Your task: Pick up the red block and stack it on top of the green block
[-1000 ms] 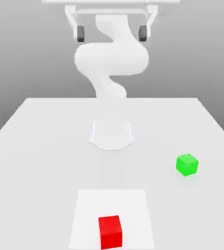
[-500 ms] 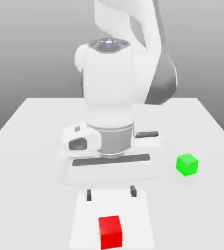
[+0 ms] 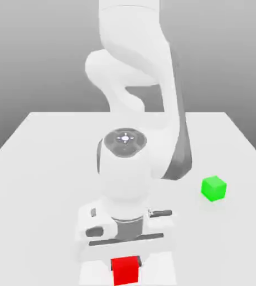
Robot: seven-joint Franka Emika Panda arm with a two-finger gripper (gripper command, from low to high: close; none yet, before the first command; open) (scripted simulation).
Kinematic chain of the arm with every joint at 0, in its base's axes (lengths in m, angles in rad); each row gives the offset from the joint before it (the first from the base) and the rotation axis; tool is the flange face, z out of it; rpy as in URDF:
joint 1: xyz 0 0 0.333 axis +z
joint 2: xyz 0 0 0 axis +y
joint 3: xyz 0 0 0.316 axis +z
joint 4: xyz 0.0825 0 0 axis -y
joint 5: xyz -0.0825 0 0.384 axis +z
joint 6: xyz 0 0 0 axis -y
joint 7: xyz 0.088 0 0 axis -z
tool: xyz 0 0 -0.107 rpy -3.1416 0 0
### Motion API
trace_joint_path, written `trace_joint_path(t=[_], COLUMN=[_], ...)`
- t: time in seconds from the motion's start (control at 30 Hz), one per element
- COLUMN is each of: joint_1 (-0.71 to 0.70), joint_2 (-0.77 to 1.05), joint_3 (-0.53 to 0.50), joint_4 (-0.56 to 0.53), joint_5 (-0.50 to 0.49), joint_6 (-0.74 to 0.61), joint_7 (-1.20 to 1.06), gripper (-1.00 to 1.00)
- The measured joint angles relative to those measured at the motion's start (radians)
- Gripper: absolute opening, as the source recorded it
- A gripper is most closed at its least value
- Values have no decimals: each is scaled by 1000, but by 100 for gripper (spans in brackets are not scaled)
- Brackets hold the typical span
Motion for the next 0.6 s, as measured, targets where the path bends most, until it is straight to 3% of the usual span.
trace_joint_path(t=[0.1, 0.23, 0.43, 0.6], joint_1=[4, 64, 277, 405], joint_2=[-102, -211, -367, -491], joint_3=[1, 111, 227, 300], joint_4=[-19, -96, -226, -338], joint_5=[-6, 75, 198, 244], joint_6=[-83, -111, -130, -138], joint_7=[3, -102, -271, -373], gripper=[-100, -100, -100, -100])
